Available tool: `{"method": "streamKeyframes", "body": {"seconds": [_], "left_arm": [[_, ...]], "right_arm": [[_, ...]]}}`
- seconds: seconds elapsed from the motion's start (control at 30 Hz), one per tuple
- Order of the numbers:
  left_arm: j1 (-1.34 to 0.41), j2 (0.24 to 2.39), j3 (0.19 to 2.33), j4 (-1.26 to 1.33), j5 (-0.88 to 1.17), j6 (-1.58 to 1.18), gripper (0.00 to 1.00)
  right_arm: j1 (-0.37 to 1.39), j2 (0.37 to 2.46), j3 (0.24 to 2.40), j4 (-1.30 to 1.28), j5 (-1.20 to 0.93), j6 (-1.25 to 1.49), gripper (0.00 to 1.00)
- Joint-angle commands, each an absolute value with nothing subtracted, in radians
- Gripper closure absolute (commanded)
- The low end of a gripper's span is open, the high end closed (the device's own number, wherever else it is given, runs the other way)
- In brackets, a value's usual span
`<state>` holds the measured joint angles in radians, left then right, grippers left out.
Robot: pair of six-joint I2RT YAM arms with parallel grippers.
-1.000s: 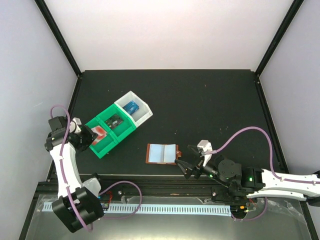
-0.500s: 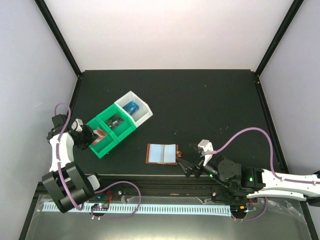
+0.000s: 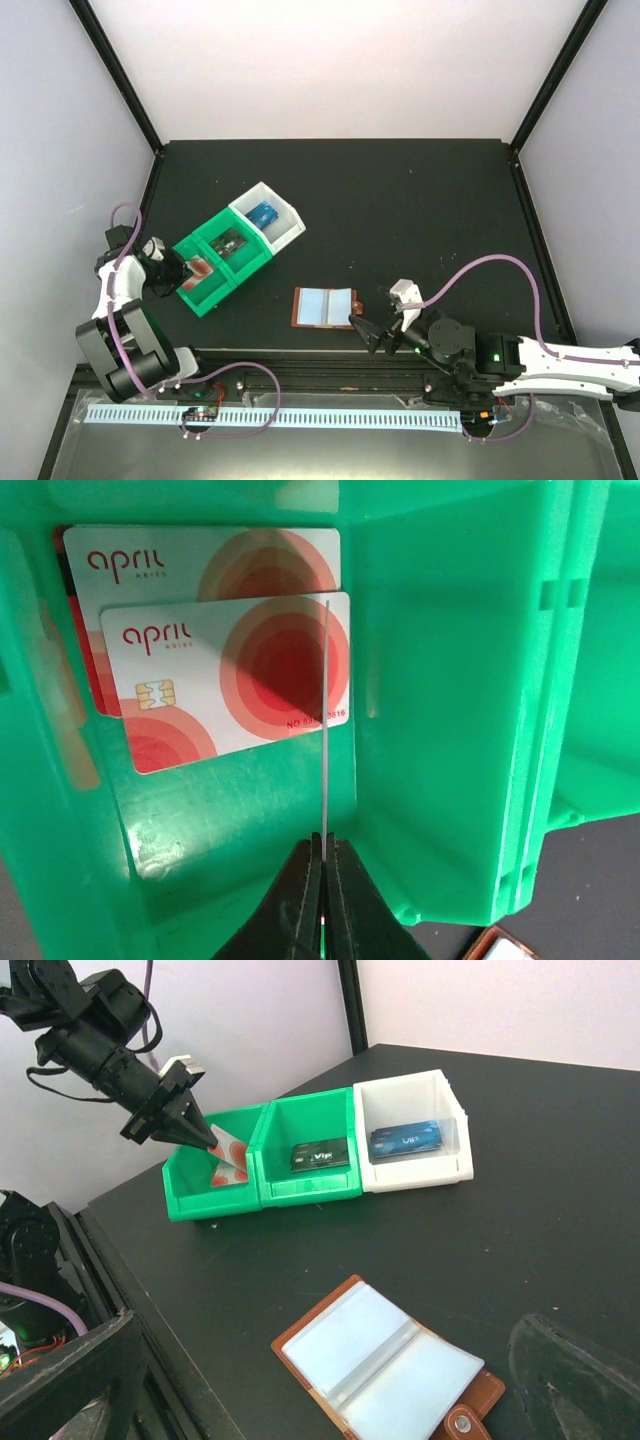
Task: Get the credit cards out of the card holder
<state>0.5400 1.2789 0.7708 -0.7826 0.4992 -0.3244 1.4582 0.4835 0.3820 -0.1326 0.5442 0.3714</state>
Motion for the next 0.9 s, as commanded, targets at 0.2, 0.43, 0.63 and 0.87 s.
{"method": "streamKeyframes", "body": {"seconds": [0.2,0.43,0.63,0.87], "left_arm": [[0.545,1.349,0.809,-0.714,0.458,-0.314,0.96],[0.545,1.356,0.822,-0.71,0.443,-0.318,0.94],[0.545,1.342,0.836,-0.704,0.438,-0.34,0.89],[0.545,1.317,0.854,-0.693,0.445,-0.355,0.76]], "right_arm": [[1.459,0.485,0.423,-0.102,0.6,0.341,0.0],[1.459,0.5,0.432,-0.1,0.602,0.339,0.0],[1.458,0.516,0.434,-0.107,0.601,0.349,0.0],[1.457,0.538,0.464,-0.16,0.619,0.374,0.0]]}}
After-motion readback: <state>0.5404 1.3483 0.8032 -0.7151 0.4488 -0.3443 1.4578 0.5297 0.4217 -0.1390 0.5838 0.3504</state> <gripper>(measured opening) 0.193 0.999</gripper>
